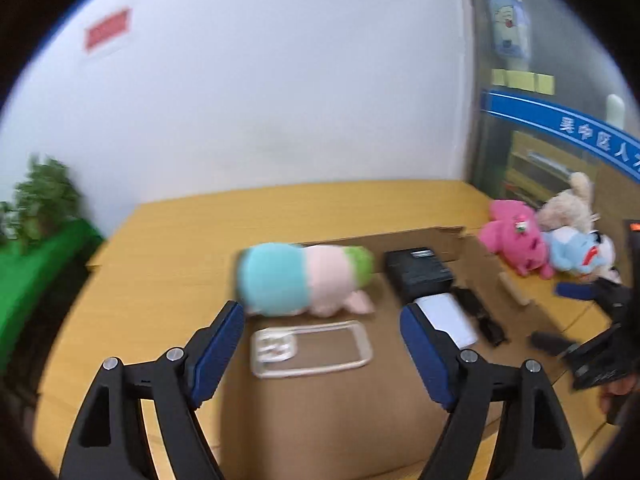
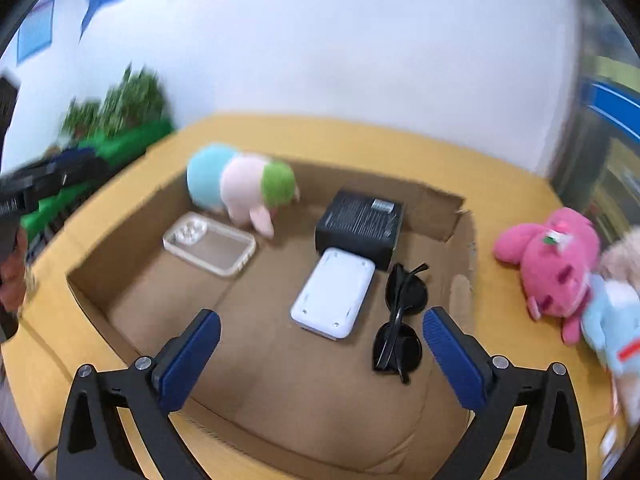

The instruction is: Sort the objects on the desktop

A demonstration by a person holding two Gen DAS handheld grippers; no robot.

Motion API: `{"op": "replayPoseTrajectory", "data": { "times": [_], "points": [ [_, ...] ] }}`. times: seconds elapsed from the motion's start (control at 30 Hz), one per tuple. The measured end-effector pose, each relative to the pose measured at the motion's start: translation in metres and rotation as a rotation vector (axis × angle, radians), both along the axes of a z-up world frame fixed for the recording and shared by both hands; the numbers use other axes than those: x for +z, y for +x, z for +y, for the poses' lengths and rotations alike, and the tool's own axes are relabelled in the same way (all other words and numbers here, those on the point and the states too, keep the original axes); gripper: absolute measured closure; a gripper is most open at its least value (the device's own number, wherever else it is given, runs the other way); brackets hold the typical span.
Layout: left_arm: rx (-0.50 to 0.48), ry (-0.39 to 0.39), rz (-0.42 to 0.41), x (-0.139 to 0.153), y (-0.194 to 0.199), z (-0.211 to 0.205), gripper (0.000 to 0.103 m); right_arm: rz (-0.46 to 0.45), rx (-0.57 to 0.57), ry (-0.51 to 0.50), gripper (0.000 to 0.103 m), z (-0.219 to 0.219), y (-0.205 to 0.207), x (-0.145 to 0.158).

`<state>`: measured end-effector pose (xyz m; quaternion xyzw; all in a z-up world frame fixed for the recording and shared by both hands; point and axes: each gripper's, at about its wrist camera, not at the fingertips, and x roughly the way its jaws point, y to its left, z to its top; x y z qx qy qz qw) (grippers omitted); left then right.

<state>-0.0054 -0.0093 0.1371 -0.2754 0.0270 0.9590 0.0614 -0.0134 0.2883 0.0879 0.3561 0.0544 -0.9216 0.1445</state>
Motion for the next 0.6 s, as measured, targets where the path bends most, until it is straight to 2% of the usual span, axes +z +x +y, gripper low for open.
{"op": "replayPoseTrajectory", "data": {
  "times": [0.07, 0.17, 0.3, 0.47, 0.6],
  "points": [
    [0.051, -0.002, 0.002, -0.005, 0.014, -0.016, 0.023, 0.036, -0.051, -0.026, 0.000, 0.003, 0.012, 0.000],
    [0.116, 0.032, -0.017, -0.016, 0.032, -0.034, 0.023, 0.044, -0.097, -0.045, 0.000, -0.003, 0.033, -0.017],
    [0.189, 0.024, 0.012, -0.026, 0.048, -0.046, 0.023, 0.037, -0.119, -0.015, 0.000, -0.016, 0.046, -0.031],
    [0.193, 0.018, 0.044, -0.041, 0.053, -0.042, 0.023, 0.088, -0.098, -0.004, 0.000, -0.036, 0.056, -0.040],
    [0.151, -0.011, 0.047, -0.055, 0.045, -0.026, 0.023, 0.100, -0.105, -0.013, 0.000, -0.044, 0.055, -0.051]
  ]
}}
